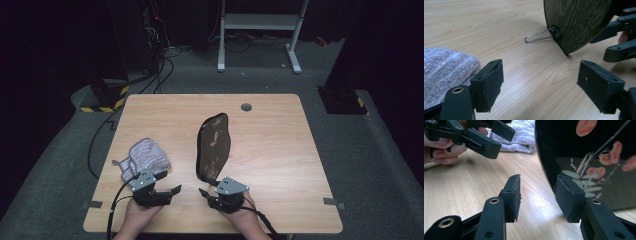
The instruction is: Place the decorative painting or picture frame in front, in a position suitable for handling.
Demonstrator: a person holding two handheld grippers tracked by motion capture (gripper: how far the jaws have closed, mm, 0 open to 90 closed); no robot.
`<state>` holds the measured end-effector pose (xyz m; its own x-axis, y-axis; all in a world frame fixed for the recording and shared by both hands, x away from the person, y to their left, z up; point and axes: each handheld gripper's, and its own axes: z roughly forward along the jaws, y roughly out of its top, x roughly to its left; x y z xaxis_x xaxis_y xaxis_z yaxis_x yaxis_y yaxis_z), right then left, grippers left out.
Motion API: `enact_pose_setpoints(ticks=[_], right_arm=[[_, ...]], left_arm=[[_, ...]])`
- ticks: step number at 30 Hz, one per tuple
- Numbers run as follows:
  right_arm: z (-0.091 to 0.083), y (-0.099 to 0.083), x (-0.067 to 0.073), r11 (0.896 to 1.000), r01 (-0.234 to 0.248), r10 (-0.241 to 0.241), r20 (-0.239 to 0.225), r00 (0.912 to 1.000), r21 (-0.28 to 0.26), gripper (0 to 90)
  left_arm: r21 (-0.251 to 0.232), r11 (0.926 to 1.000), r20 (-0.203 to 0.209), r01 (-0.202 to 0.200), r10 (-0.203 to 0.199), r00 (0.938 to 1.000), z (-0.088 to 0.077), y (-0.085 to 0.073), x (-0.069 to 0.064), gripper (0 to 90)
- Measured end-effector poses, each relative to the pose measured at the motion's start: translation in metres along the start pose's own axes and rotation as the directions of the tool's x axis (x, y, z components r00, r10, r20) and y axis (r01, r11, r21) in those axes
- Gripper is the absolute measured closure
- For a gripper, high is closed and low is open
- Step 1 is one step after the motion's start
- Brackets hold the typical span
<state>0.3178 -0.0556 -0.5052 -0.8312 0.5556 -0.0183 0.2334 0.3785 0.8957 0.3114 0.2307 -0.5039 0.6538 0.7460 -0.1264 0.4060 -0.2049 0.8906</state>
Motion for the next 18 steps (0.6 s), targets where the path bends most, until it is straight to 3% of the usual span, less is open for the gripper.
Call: enact_pose_setpoints(ticks=[3,6,11,14,18], right_arm=[[0.006,0.002,0.001,1.000,0.013,-0.013,-0.002,0.9999,0.008,54.6],[-0.001,0.001,-0.004,1.000,-0.016,0.016,0.002,0.9999,-0.005,54.2],[-0.022,-0.008,-0.020,0.999,-0.047,0.048,0.068,0.9965,-0.011,53.2],[-0.031,-0.012,-0.030,0.996,-0.090,0.093,0.105,0.9901,-0.027,51.8],[-0.040,-0.019,-0.033,0.993,-0.117,0.118,0.137,0.9835,-0.019,51.7]], left_arm=[[-0.010,0.9999,0.006,0.007,-0.007,1.0000,-0.003,0.002,0.000,22.8],[-0.031,0.9994,-0.004,0.013,-0.013,0.9999,-0.004,0.006,-0.004,22.0],[-0.045,0.9989,0.015,-0.011,0.012,0.9998,0.004,0.017,-0.018,21.2],[-0.037,0.9990,0.034,-0.025,0.026,0.9991,0.014,0.021,-0.025,22.3],[-0.016,0.9987,0.051,-0.048,0.049,0.9975,0.026,0.028,-0.031,22.5]])
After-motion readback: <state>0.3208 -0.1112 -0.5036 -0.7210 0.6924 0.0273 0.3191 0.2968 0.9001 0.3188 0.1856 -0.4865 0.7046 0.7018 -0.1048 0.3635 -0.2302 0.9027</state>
